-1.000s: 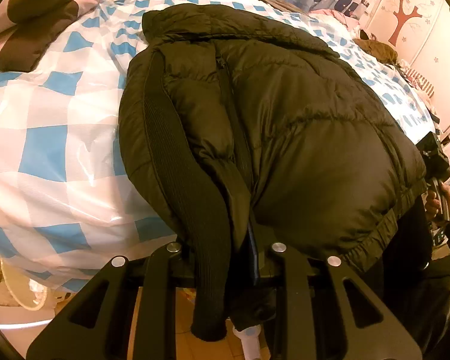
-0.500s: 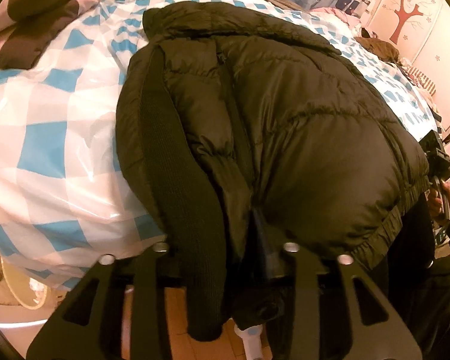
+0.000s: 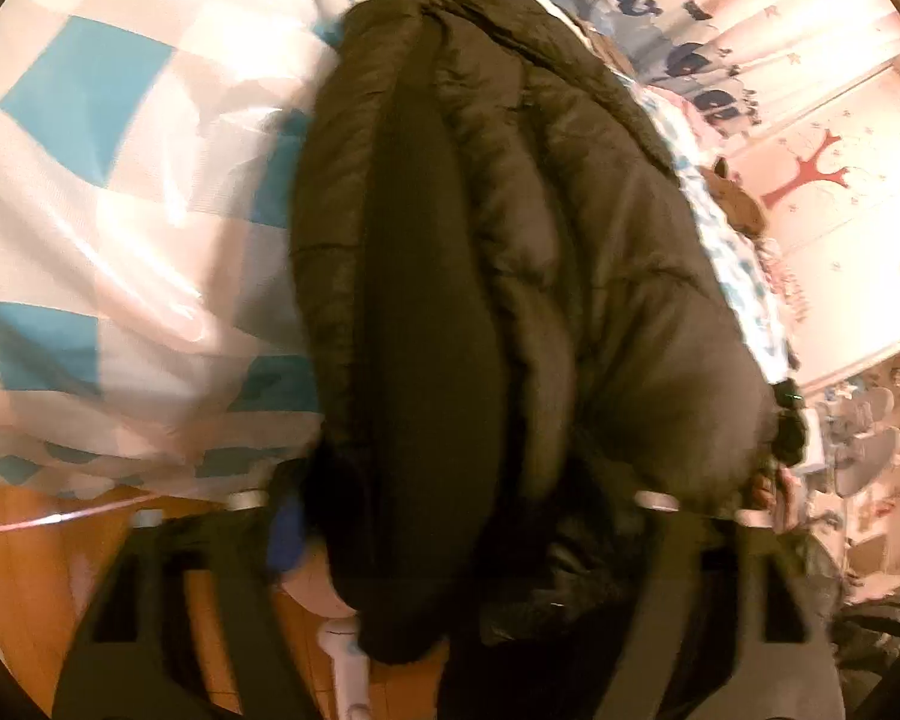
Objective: Fold large clothes
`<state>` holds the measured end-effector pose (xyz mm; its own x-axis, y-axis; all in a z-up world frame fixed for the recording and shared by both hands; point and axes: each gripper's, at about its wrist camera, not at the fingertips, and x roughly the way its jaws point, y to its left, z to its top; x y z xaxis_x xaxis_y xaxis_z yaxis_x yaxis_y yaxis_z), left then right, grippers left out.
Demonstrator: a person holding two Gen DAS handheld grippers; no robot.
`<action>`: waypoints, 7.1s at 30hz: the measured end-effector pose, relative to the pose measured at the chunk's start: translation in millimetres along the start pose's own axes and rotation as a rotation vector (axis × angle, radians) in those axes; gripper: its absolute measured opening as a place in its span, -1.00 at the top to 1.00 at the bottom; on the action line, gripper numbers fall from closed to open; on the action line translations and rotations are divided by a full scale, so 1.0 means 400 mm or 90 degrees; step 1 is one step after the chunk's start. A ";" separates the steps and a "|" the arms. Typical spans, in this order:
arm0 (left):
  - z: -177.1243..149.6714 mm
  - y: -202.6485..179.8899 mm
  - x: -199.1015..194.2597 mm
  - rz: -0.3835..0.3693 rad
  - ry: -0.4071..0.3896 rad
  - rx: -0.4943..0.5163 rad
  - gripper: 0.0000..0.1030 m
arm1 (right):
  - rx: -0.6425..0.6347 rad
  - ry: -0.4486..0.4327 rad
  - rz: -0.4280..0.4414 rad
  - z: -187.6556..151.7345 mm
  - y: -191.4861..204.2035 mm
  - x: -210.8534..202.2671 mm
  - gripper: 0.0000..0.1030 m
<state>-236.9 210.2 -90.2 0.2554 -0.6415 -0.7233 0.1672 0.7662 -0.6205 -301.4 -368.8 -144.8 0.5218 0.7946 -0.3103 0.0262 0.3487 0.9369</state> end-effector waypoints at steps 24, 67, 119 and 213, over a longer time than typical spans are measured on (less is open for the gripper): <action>0.001 -0.012 -0.120 -0.071 0.008 -0.023 0.47 | -0.034 -0.076 0.089 -0.034 0.067 -0.125 0.06; -0.006 -0.007 -0.134 -0.239 -0.116 -0.058 0.89 | -0.077 -0.116 0.157 -0.015 0.176 -0.063 0.67; 0.744 -0.059 -0.095 -0.301 -0.255 -0.179 0.89 | -0.059 -0.239 0.174 0.655 0.318 0.020 0.67; 0.738 -0.025 0.156 -0.006 -0.213 -0.083 -0.70 | -0.190 -0.212 -0.352 0.677 0.273 0.233 -0.86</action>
<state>58.4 173.7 -39.8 0.5553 -0.5843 -0.5917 0.0543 0.7355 -0.6753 -19.0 -391.3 -27.9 0.7334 0.2846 -0.6173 0.1528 0.8159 0.5576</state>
